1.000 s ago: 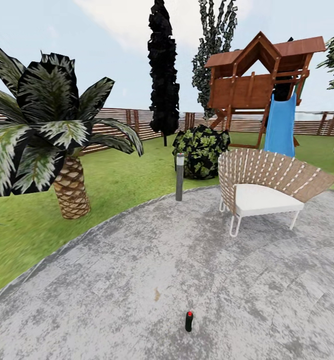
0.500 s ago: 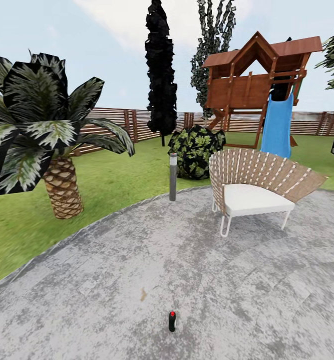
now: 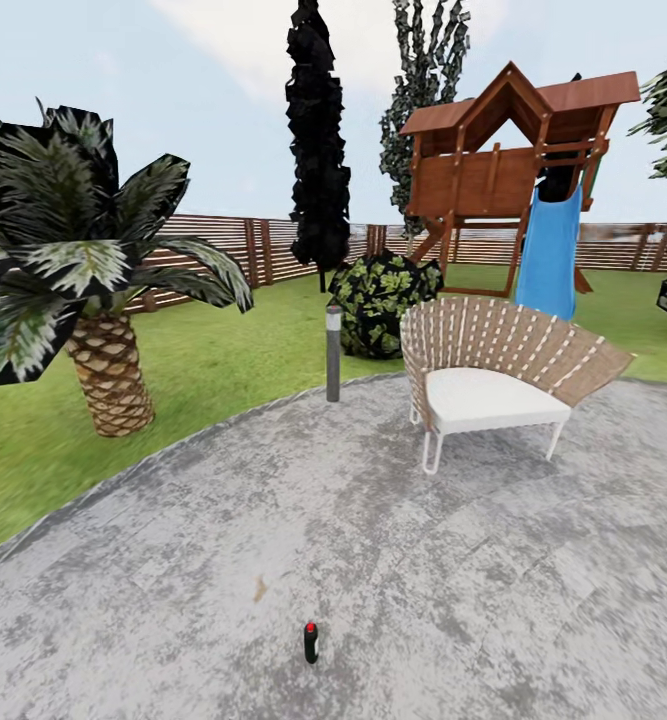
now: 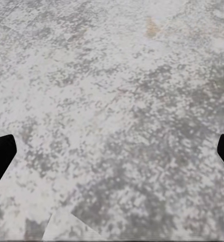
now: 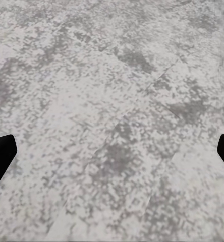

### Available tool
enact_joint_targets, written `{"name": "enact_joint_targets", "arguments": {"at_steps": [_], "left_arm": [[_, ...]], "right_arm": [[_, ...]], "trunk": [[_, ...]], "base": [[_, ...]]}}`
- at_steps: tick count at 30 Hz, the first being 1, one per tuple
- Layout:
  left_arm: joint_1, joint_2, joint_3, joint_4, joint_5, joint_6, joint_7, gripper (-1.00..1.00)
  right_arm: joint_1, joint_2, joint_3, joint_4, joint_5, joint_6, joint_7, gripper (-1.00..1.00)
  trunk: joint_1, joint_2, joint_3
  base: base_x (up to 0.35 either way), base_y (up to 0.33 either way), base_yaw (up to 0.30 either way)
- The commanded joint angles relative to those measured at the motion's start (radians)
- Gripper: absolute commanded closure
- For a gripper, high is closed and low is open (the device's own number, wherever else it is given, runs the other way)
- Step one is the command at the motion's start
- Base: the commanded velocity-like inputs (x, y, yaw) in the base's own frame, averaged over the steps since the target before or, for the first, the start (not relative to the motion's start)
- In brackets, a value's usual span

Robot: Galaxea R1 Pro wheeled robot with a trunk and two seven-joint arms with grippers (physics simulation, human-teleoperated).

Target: In the garden, pick up the pesticide atomizer on the floor and spray pesticide onto both trees until each tree trunk is fully covered.

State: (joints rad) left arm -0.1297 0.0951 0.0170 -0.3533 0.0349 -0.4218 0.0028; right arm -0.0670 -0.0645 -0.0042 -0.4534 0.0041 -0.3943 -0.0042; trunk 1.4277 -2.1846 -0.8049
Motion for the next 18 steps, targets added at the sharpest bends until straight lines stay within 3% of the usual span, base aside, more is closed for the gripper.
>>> {"name": "enact_joint_targets", "arguments": {"at_steps": [1, 9, 18], "left_arm": [[-0.001, 0.0, 0.0, 0.0, 0.003, -0.003, 0.0, -1.0], [0.0, -0.001, 0.0, 0.0, 0.003, -0.003, 0.0, -1.0], [0.0, 0.0, 0.0, 0.001, 0.003, -0.003, 0.0, -1.0]], "right_arm": [[-0.001, 0.0, 0.0, 0.001, 0.0, -0.003, 0.0, -1.0], [-0.001, 0.002, 0.001, 0.001, 0.0, -0.003, 0.0, -1.0], [-0.001, 0.002, 0.001, -0.001, -0.001, -0.003, 0.0, -1.0]], "trunk": [[0.0, 0.0, -0.002], [0.0, 0.0, -0.011], [0.0, 0.0, -0.012]], "base": [[0.0, -0.272, 0.111], [0.0, -0.272, 0.177], [0.0, -0.272, 0.026]]}}
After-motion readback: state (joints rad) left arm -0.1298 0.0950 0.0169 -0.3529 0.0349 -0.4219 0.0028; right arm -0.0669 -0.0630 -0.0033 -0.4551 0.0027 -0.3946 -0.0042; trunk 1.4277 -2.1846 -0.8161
